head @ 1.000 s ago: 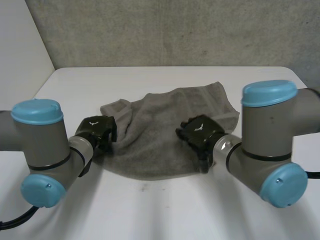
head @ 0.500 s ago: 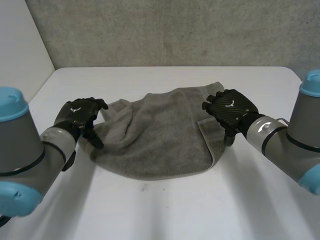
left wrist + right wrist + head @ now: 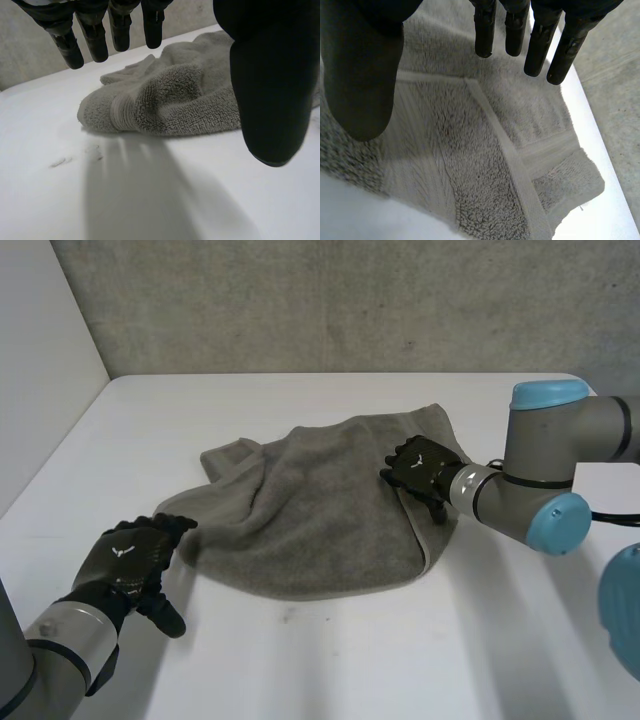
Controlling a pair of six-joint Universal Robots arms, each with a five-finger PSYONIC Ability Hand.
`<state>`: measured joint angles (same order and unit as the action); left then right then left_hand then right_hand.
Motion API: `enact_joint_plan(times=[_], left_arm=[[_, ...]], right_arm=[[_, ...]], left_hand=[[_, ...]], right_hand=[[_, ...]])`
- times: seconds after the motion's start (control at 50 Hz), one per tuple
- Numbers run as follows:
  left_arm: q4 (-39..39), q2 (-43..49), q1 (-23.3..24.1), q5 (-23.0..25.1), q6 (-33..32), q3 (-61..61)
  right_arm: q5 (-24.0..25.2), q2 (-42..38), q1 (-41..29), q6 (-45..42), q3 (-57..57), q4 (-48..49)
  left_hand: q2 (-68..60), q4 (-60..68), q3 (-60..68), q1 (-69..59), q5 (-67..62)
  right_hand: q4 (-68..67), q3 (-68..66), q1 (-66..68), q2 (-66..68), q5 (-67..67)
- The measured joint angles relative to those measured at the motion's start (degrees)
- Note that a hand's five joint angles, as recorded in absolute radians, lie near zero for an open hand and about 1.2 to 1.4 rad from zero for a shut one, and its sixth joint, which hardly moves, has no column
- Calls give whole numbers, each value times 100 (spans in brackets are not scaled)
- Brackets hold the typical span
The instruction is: Fold the towel.
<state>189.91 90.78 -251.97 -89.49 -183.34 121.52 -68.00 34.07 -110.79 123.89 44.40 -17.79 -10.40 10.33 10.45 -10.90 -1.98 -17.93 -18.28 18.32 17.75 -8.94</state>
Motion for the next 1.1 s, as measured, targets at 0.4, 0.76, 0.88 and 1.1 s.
enact_joint_plan(times=[0.4,0.76,0.88,1.1], left_arm=[[591,33,-79,19,5,131],[610,159,-73,23,0,174],[586,183,-12,34,-1,197],[606,148,102,293,4,293]], right_arm=[[-405,-590,-4,-86,-854,-219],[-456,233,245,845,-174,-268],[-382,1237,564,1729,922,-126],[-289,3418,984,2807,2959,468]], left_hand=[[14,-4,0,0,7],[-180,184,176,-119,-14],[-276,275,267,-220,-114],[-336,330,332,-273,-185]], right_hand=[[-3090,-3052,3056,3084,-2947],[-5867,-5781,5699,5697,-5737],[-5867,-5781,5699,5697,-5737],[-5868,-5781,5704,5697,-5737]])
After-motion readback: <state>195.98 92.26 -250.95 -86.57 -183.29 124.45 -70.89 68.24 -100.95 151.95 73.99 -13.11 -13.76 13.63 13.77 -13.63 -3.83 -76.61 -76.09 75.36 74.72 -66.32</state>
